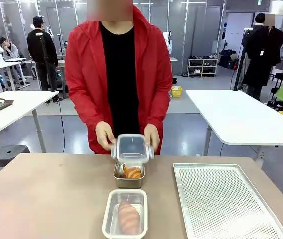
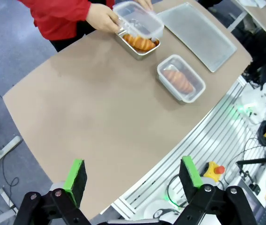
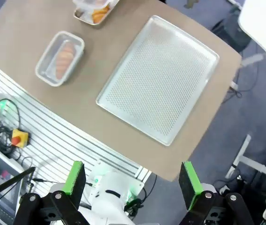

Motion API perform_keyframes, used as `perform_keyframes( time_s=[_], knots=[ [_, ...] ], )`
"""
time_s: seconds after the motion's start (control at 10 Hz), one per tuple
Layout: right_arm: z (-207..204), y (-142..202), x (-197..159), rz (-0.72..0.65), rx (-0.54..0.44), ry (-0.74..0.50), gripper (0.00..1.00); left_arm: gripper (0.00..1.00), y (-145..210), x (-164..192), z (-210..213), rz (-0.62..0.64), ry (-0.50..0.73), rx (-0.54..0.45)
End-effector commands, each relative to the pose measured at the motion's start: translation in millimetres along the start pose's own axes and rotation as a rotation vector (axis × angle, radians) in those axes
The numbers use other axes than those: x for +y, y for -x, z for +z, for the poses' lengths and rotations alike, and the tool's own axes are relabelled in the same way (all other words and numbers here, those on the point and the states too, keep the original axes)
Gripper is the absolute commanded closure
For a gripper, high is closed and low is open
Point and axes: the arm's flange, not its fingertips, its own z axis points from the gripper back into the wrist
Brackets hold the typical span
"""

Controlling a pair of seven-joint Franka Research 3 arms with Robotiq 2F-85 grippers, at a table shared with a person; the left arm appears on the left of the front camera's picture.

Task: Place the bread into the airtight container.
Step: Pick up a Butter Roll and place it into an empty Airtight Container.

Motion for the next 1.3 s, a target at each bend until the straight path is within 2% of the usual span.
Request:
perform_keyframes(
  time_s=[0.0,0.1,1.2],
  knots=[
    [-16,14,-4,-0.107,-0.005,0.02,0.0,0.0,-1,0,1,-0.013,0.011,-0.005],
    [0,0,0,0.0,0.0,0.0,0.0,0.0,-1,0,1,-0.013,0.011,-0.005],
    [0,0,0,0.0,0.0,0.0,0.0,0.0,-1,0,1,-0.013,0.011,-0.005]
  ],
)
